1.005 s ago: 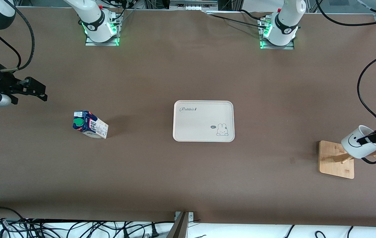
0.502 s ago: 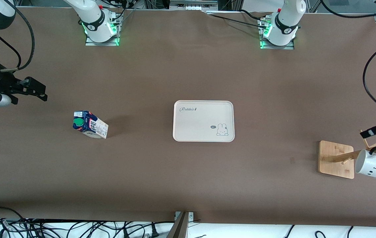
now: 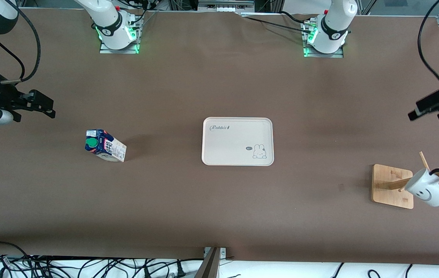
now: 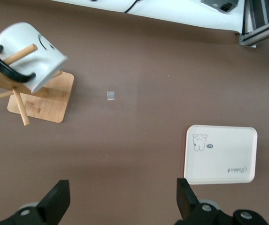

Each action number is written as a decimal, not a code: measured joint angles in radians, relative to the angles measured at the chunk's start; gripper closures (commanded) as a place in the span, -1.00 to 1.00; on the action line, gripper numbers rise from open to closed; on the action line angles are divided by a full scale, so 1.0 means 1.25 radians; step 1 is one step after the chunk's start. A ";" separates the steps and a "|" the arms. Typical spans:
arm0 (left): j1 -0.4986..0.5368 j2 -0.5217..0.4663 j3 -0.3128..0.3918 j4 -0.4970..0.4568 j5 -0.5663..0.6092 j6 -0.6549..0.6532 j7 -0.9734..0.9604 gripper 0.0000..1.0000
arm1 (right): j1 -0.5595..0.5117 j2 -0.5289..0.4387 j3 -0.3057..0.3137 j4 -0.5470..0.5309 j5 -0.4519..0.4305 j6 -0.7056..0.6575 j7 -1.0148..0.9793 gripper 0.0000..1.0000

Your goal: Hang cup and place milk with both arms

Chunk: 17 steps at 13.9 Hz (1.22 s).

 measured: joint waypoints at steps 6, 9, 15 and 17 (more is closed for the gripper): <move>-0.056 -0.037 -0.069 -0.059 0.089 -0.014 -0.001 -1.00 | 0.000 0.000 0.000 0.000 0.000 0.000 0.000 -1.00; -0.064 -0.025 -0.072 -0.114 0.089 0.004 0.000 -1.00 | 0.000 0.000 0.000 0.000 0.000 0.000 0.000 -1.00; -0.054 -0.030 -0.065 -0.135 0.089 -0.016 -0.006 -1.00 | 0.000 0.000 0.000 0.000 0.000 0.000 0.000 -1.00; -0.036 -0.032 -0.062 -0.135 0.094 0.009 -0.056 -1.00 | 0.000 0.000 0.000 0.000 0.000 0.000 0.000 -1.00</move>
